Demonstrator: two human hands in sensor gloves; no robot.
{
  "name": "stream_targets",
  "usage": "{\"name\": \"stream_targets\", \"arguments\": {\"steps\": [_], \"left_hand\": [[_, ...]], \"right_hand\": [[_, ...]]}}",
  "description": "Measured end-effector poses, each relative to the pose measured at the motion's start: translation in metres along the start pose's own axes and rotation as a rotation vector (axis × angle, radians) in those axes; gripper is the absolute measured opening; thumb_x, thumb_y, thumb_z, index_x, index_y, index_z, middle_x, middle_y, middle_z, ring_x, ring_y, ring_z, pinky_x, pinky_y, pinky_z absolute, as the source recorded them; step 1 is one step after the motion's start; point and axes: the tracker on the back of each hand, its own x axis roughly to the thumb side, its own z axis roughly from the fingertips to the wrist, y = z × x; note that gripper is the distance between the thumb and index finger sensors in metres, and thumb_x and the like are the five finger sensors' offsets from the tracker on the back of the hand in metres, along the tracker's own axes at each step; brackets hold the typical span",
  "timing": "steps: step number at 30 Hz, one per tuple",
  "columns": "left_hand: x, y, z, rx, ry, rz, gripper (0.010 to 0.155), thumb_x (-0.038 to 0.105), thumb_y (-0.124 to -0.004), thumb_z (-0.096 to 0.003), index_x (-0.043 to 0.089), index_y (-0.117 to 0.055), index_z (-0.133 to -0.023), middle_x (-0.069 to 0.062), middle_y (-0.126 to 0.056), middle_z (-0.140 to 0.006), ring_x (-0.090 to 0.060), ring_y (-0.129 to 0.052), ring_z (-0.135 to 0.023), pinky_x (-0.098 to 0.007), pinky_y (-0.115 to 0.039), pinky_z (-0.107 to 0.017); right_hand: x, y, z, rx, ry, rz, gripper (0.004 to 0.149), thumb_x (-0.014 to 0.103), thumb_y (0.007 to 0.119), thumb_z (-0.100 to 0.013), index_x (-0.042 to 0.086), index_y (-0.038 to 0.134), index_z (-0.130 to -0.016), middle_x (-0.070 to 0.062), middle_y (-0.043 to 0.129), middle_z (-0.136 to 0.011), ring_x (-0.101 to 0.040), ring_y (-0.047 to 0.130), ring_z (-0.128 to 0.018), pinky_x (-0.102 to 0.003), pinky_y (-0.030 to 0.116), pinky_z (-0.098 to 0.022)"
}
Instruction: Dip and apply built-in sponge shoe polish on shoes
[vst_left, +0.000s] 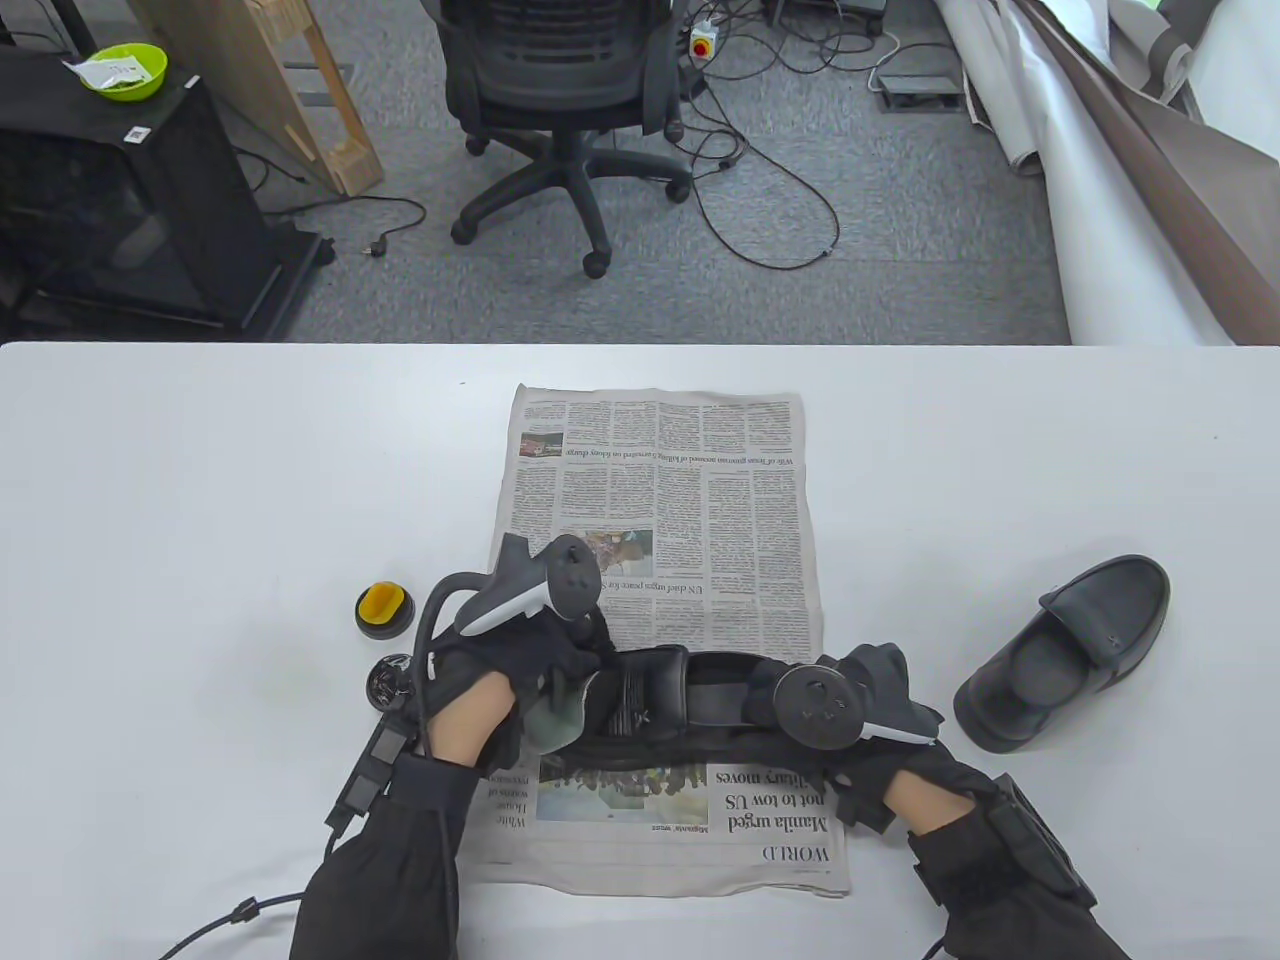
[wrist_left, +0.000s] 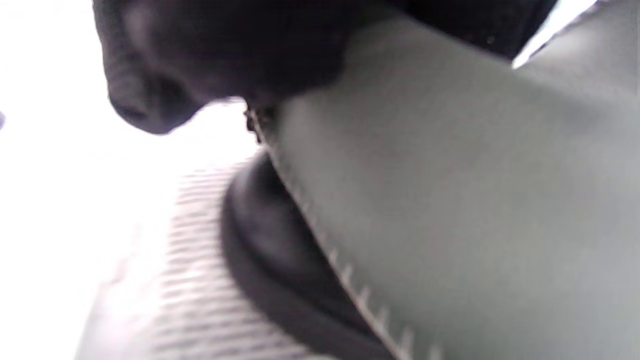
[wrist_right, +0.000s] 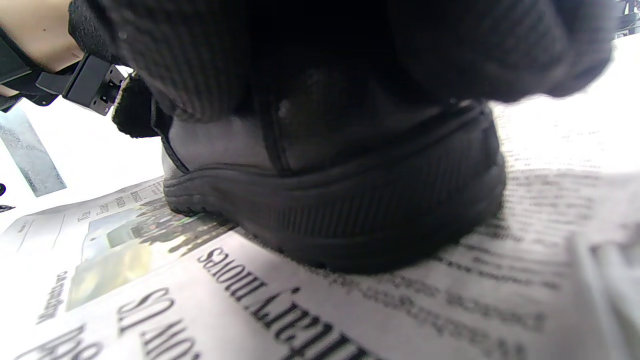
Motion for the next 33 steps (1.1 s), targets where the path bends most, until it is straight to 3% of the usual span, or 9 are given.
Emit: {"name": "stream_targets", "arguments": {"steps": [5,8,10,12,15,17,20,33], "left_hand": [[-0.014,0.001,0.009,0.004,0.087,-0.086,0.052,0.050,-0.085,-0.0432,0.028,-0.080,-0.091,0.004,-0.102,-0.045,-0.007,-0.098,-0.010,-0.039,-0.091,-0.042],[-0.014,0.001,0.021,0.071,0.117,-0.143,0.053,0.049,-0.085,-0.0436,0.027,-0.080,-0.091,0.004,-0.102,-0.046,-0.007,-0.099,-0.011,-0.039,-0.091,-0.042],[-0.007,0.001,0.031,0.188,0.092,-0.168,0.053,0.050,-0.086,-0.0430,0.028,-0.080,-0.091,0.006,-0.102,-0.045,-0.005,-0.099,-0.010,-0.038,-0.092,-0.042],[0.003,0.000,0.040,0.289,-0.003,-0.045,0.053,0.050,-0.086,-0.0425,0.028,-0.079,-0.091,0.006,-0.102,-0.045,-0.005,-0.099,-0.011,-0.038,-0.092,-0.042],[0.029,-0.004,0.045,0.346,-0.149,0.137,0.054,0.049,-0.087,-0.0422,0.028,-0.079,-0.091,0.005,-0.102,-0.045,-0.006,-0.099,-0.010,-0.039,-0.092,-0.042],[0.051,-0.009,0.045,0.368,-0.202,0.105,0.054,0.050,-0.086,-0.0418,0.030,-0.078,-0.091,0.005,-0.102,-0.045,-0.006,-0.099,-0.010,-0.038,-0.092,-0.042],[0.068,-0.018,0.043,0.429,-0.170,0.071,0.055,0.050,-0.086,-0.0414,0.030,-0.076,-0.092,0.005,-0.103,-0.044,-0.006,-0.099,-0.009,-0.038,-0.093,-0.041],[0.037,-0.020,0.038,0.302,-0.045,-0.046,0.054,0.049,-0.086,-0.0429,0.029,-0.077,-0.092,0.004,-0.103,-0.045,-0.006,-0.099,-0.009,-0.039,-0.092,-0.041]], "right_hand": [[0.000,0.000,0.000,0.001,0.000,0.001,0.040,0.056,0.082,-0.033,0.027,0.093,-0.059,0.000,0.084,-0.073,-0.021,0.093,-0.027,-0.044,0.084,-0.043],[0.000,0.000,0.000,0.000,0.001,0.003,0.040,0.056,0.082,-0.033,0.026,0.093,-0.058,0.000,0.085,-0.073,-0.021,0.093,-0.027,-0.044,0.084,-0.043],[0.000,0.000,0.000,0.001,0.000,-0.001,0.040,0.056,0.082,-0.033,0.026,0.093,-0.058,0.000,0.084,-0.073,-0.021,0.093,-0.027,-0.044,0.084,-0.043],[0.000,0.000,0.000,0.002,-0.002,-0.004,0.040,0.056,0.082,-0.033,0.026,0.093,-0.058,0.000,0.084,-0.073,-0.021,0.093,-0.027,-0.044,0.084,-0.043],[0.000,0.000,0.000,0.001,0.002,0.001,0.040,0.056,0.082,-0.033,0.026,0.093,-0.058,0.000,0.085,-0.073,-0.021,0.093,-0.027,-0.044,0.084,-0.043],[0.000,0.000,0.000,0.001,0.001,0.001,0.040,0.056,0.082,-0.033,0.026,0.093,-0.058,0.000,0.085,-0.072,-0.021,0.093,-0.027,-0.044,0.084,-0.043],[0.000,0.000,0.000,0.001,0.000,-0.002,0.040,0.056,0.082,-0.033,0.026,0.093,-0.058,0.000,0.085,-0.072,-0.021,0.093,-0.027,-0.044,0.084,-0.043],[0.000,0.000,0.000,0.000,0.001,-0.005,0.040,0.056,0.082,-0.033,0.026,0.093,-0.058,0.000,0.084,-0.072,-0.021,0.093,-0.027,-0.044,0.084,-0.043]]}}
